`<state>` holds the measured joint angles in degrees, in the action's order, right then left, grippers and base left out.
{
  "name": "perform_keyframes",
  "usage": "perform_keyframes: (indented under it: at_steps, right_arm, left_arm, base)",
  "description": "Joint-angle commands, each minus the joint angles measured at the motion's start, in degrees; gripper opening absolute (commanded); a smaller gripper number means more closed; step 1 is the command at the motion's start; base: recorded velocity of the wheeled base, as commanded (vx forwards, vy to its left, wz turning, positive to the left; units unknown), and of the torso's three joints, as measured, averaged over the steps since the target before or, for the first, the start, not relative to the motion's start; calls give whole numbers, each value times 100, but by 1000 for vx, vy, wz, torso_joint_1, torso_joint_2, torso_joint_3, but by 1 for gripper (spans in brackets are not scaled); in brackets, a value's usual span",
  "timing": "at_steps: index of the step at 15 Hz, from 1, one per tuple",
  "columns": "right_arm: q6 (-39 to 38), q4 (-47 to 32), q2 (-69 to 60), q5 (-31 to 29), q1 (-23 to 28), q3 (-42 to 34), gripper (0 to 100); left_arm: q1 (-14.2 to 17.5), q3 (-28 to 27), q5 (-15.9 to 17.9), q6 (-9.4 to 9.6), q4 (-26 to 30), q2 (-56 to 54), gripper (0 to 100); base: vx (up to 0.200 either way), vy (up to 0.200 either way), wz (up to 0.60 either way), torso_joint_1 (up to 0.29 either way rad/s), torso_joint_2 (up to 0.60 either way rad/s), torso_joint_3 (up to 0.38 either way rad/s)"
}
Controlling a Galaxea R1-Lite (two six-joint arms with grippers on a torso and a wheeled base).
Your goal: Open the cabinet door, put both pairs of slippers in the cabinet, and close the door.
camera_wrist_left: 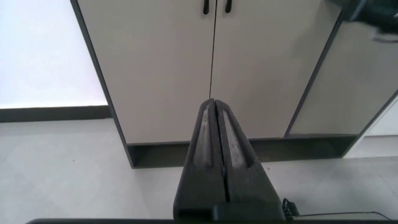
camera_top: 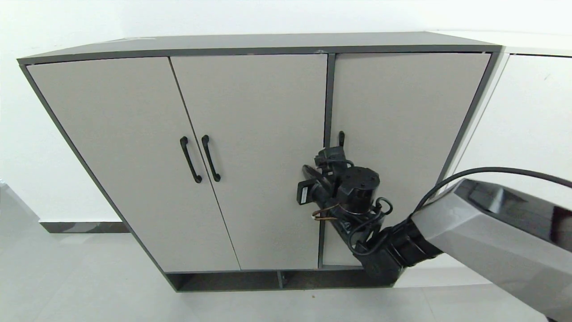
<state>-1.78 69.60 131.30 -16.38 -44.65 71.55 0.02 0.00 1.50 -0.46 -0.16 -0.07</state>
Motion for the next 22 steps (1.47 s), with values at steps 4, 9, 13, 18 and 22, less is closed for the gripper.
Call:
perform_keyframes:
  at_steps: [4, 9, 13, 18, 22]
  right_arm:
    - [310, -1238, -4904, -1139, -369, -4096, 0]
    - [266, -1836, -7752, -1104, 3349, -6601, 0]
    - [363, -3963, -9685, -1113, 3710, -7120, 0]
    - [327, -6204, -11856, -576, 3692, -7155, 0]
    - [301, -6854, -12586, -691, 3727, -7076, 0]
  left_arm:
    - [6, 0, 8, 29, -2, 7, 0]
    - [6, 0, 8, 29, -2, 7, 0]
    - [6, 0, 8, 29, -2, 7, 0]
    - [6, 0, 8, 38, -2, 7, 0]
    - [6, 0, 8, 38, -2, 7, 0]
  base:
    - [0, 0, 0, 0, 0, 0]
    - [0, 0, 0, 0, 0, 0]
    - [0, 0, 0, 0, 0, 0]
    - [0, 0, 0, 0, 0, 0]
    - [0, 0, 0, 0, 0, 0]
